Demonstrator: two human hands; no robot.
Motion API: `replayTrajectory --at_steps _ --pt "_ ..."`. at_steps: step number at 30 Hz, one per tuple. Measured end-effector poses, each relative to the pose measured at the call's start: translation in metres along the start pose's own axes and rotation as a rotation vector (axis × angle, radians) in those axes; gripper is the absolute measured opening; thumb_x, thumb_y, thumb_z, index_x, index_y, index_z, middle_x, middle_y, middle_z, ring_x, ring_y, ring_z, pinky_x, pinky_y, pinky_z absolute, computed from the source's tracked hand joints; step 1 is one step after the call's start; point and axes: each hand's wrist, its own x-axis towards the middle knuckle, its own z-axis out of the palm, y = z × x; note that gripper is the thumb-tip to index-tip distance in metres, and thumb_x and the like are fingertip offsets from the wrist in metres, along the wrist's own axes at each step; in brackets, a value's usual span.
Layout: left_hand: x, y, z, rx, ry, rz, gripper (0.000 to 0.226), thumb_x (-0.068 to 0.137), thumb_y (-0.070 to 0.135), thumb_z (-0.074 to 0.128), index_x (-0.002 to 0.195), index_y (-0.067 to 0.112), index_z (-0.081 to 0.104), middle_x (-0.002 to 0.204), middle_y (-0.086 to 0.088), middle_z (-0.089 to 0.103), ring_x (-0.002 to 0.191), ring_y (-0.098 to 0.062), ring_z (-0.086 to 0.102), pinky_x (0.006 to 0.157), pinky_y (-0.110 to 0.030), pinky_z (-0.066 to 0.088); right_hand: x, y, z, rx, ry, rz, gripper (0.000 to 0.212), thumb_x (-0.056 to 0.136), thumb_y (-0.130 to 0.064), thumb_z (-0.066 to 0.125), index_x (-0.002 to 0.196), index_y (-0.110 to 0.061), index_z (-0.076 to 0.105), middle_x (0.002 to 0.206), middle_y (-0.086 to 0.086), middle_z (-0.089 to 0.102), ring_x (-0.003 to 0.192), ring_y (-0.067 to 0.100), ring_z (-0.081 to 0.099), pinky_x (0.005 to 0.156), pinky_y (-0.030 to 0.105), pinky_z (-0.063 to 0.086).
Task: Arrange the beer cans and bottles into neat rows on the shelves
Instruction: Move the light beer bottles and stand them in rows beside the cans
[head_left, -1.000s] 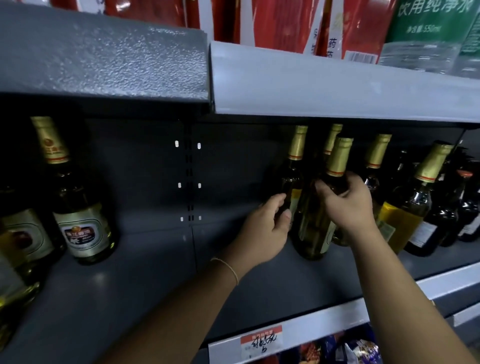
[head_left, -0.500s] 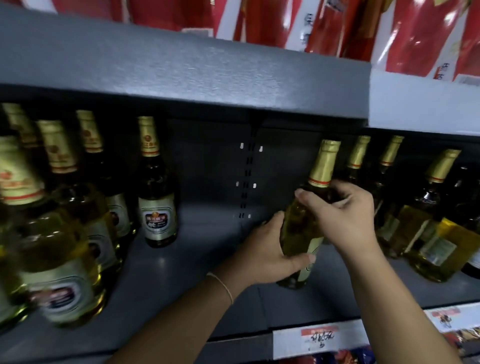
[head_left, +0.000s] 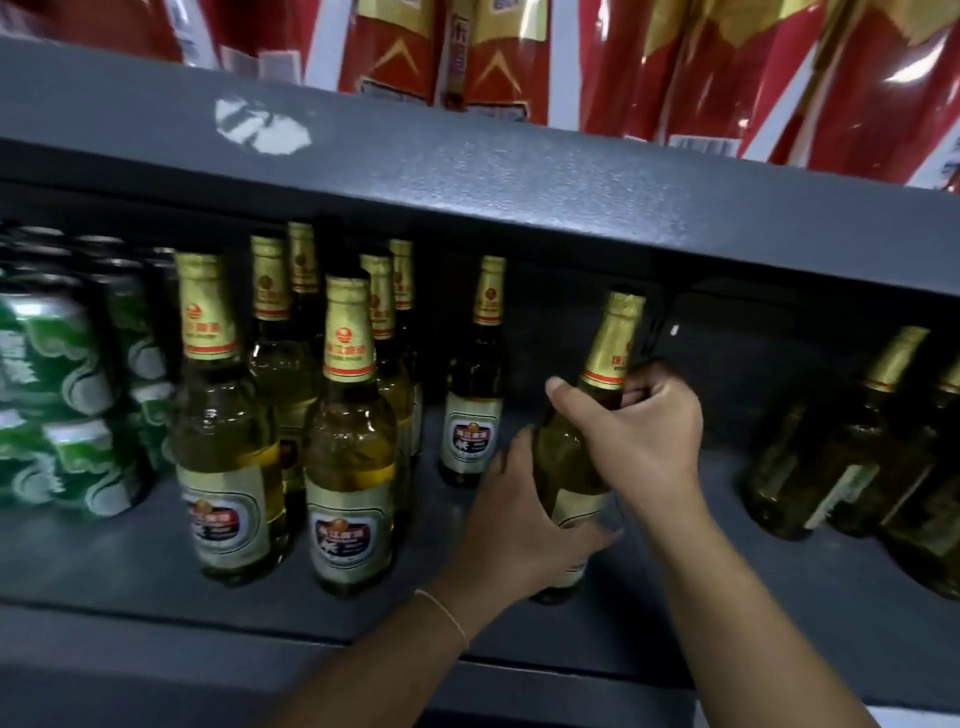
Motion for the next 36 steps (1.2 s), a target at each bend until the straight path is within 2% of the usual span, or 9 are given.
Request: replayTrajectory --at_steps 5,11,17,21,25,28,31,34,36 --pt "-0.01 -0.017 -0.021 -0.004 0.071 -0.063 0.121 0.049 0.061 0.084 0.147 0.038 0.017 0.138 0.015 0.046 0.124 -0.004 0.049 0.102 -0.032 0.048 -0.011 -0.015 0.024 0.015 -0.002 0.022 0.056 0.057 -0.049 0.09 0.076 -0.007 0.057 0.067 -0.001 0.06 0.064 0.016 0.06 0.06 0.037 0.053" --pt "-0.017 -0.028 -0.031 -0.068 0.137 -0.077 0.085 0.063 0.04 0.087 0.126 0.044 0.03 0.121 0.02 0.055 0.11 -0.001 0.058 0.089 -0.013 0.048 -0.02 -0.022 0.041 0.012 0.014 0.014 0.055 0.058 -0.048 0.09 0.068 -0.015 0.048 0.062 -0.005 0.052 0.056 0.01 0.05 0.055 0.032 0.046" --pt "-0.016 -0.034 -0.033 -0.115 0.139 -0.08 0.08 0.067 0.038 0.083 0.13 0.038 0.033 0.123 0.015 0.057 0.11 -0.003 0.059 0.095 -0.032 0.053 -0.021 -0.024 0.051 -0.074 0.01 -0.049 0.056 0.058 -0.06 0.085 0.069 -0.015 0.053 0.063 -0.005 0.056 0.059 0.011 0.054 0.052 0.028 0.043" --pt "-0.015 -0.037 -0.038 -0.109 0.121 -0.082 0.078 0.071 0.039 0.078 0.134 0.035 0.033 0.125 0.014 0.057 0.112 -0.003 0.058 0.097 -0.03 0.051 -0.017 -0.017 0.045 -0.046 -0.12 -0.062 0.05 0.064 -0.063 0.08 0.078 -0.018 0.061 0.077 -0.005 0.065 0.075 0.011 0.063 0.066 0.029 0.053" --pt "-0.019 -0.038 -0.045 -0.114 0.07 -0.057 0.071 0.082 0.029 0.073 0.137 0.038 0.03 0.124 0.028 0.05 0.112 0.015 0.05 0.092 -0.005 0.042 -0.02 0.001 0.034 0.163 -0.363 -0.062 0.035 0.073 -0.037 0.08 0.1 -0.02 0.065 0.097 -0.009 0.069 0.09 0.002 0.064 0.071 0.013 0.05" --pt "-0.024 -0.039 -0.047 -0.109 0.043 -0.047 0.075 0.086 0.03 0.069 0.14 0.045 0.019 0.122 0.039 0.039 0.108 0.03 0.038 0.084 0.006 0.033 -0.025 0.022 0.028 0.301 -0.64 -0.026 0.057 0.073 -0.023 0.079 0.126 -0.019 0.056 0.113 -0.001 0.07 0.107 0.008 0.066 0.08 0.021 0.055" --pt "-0.027 -0.045 -0.046 -0.07 0.063 -0.064 0.068 0.082 0.032 0.073 0.134 0.045 0.031 0.126 0.028 0.05 0.113 0.016 0.048 0.09 -0.005 0.041 -0.031 0.034 0.03 0.291 -0.663 -0.046 0.073 0.076 -0.014 0.079 0.139 -0.028 0.046 0.121 -0.003 0.068 0.113 0.011 0.065 0.085 0.028 0.056" --pt "-0.034 -0.056 -0.041 -0.002 0.067 -0.102 0.076 0.078 0.035 0.077 0.139 0.037 0.033 0.132 0.019 0.051 0.118 0.008 0.049 0.098 -0.01 0.041 -0.037 0.037 0.038 0.284 -0.57 -0.084 0.073 0.078 -0.009 0.079 0.14 -0.031 0.047 0.121 -0.007 0.068 0.112 0.006 0.064 0.081 0.019 0.055" --pt "-0.036 -0.062 -0.039 0.074 0.077 -0.119 0.081 0.078 0.038 0.075 0.145 0.031 0.03 0.138 0.012 0.049 0.125 -0.001 0.047 0.106 -0.025 0.041 -0.039 0.037 0.044 0.261 -0.526 -0.11 0.073 0.079 -0.008 0.079 0.14 -0.032 0.046 0.119 -0.008 0.068 0.11 0.003 0.064 0.079 0.015 0.053"
